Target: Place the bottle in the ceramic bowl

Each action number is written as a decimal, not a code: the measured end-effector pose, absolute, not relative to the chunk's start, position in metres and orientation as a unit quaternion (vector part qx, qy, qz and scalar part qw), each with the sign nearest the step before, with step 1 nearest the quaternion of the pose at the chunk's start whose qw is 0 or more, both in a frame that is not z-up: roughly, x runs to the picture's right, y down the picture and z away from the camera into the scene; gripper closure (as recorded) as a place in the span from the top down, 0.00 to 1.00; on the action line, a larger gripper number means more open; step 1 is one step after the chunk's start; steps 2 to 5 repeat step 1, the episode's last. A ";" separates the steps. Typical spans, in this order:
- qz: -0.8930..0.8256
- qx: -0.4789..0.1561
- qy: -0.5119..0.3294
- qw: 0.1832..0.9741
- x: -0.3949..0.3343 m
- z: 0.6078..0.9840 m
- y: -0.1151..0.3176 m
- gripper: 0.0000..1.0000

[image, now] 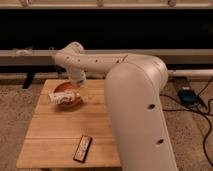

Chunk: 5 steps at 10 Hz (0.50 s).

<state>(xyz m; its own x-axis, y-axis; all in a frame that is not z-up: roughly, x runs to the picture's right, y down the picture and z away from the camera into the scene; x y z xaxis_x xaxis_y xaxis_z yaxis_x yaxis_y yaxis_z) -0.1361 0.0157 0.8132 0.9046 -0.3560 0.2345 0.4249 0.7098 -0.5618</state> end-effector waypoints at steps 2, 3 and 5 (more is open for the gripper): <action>-0.211 -0.317 -0.054 0.923 -0.136 0.813 0.016 0.80; -0.211 -0.317 -0.054 0.923 -0.136 0.813 0.016 0.80; -0.211 -0.317 -0.054 0.923 -0.136 0.813 0.016 0.80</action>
